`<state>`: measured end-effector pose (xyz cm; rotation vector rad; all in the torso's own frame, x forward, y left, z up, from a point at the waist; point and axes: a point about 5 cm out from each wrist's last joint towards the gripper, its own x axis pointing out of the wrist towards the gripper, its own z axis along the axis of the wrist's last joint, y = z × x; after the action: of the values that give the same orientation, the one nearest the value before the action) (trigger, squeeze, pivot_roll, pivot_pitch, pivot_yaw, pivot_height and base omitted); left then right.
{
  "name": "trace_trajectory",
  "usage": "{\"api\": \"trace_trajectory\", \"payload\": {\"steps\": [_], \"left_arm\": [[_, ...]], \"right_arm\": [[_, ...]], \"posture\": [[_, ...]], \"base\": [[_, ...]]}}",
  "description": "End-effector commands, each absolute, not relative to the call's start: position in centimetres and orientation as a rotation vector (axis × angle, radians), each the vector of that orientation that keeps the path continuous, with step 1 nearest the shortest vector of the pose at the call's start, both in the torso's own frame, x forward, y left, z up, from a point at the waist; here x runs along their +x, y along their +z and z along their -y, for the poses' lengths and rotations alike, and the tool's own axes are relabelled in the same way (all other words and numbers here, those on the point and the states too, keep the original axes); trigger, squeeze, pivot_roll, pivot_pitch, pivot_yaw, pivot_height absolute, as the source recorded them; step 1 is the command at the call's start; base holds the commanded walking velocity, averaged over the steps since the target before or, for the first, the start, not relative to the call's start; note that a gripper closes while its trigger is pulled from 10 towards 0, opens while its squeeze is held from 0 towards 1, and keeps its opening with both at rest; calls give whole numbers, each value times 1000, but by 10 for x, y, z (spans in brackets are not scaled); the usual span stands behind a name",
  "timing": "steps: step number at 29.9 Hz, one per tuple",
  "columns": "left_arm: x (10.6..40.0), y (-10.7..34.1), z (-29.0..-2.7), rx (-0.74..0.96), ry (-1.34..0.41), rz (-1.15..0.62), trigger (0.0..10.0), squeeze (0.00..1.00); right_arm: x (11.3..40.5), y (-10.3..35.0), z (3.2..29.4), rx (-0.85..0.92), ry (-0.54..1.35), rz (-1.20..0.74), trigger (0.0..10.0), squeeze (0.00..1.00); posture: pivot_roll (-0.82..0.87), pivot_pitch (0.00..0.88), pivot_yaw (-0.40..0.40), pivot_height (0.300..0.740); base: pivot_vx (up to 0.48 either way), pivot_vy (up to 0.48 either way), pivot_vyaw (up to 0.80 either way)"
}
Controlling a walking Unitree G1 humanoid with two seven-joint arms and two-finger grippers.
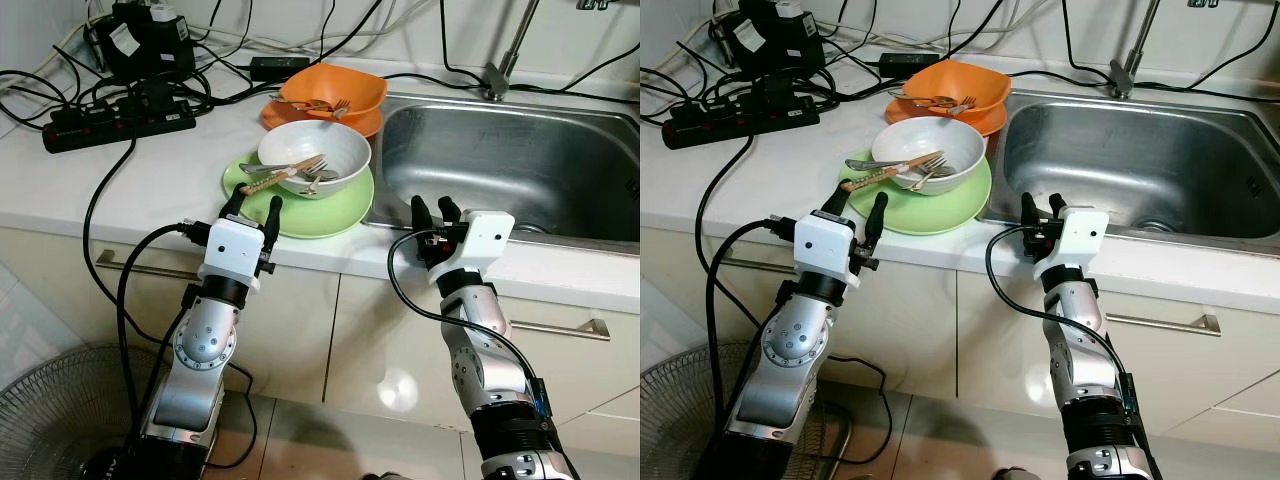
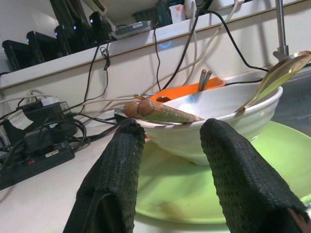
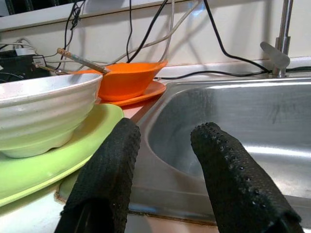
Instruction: Kitchen organization
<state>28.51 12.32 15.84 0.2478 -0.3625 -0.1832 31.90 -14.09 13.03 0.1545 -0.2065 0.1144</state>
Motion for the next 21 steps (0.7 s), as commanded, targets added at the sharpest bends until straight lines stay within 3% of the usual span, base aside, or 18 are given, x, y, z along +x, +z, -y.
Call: {"api": "trace_trajectory", "payload": {"steps": [1,15,16,17,18,21], "left_arm": [[286,167,-118,243,-201,397,10000,0],[291,180,-116,233,-179,446,10000,0],[291,180,-116,234,-173,447,3529,0],[291,180,-116,235,-171,448,3529,0],[292,180,-116,233,-168,448,0,0],[292,180,-115,231,-167,446,0,0]], "right_arm": [[318,131,141,148,109,203,10000,0],[319,131,144,148,96,199,10000,0],[319,130,144,148,95,198,10000,0],[319,130,144,149,95,198,10000,0],[319,130,144,149,95,197,10000,0],[319,130,143,150,97,194,10000,0]], "posture": [[1,11,3,732],[0,28,1,732],[3,30,0,732],[3,30,0,732],[4,31,-1,732],[4,34,0,732]], "base": [[0,0,0],[0,0,0],[0,0,0],[0,0,0],[0,0,0],[0,0,0]]}}
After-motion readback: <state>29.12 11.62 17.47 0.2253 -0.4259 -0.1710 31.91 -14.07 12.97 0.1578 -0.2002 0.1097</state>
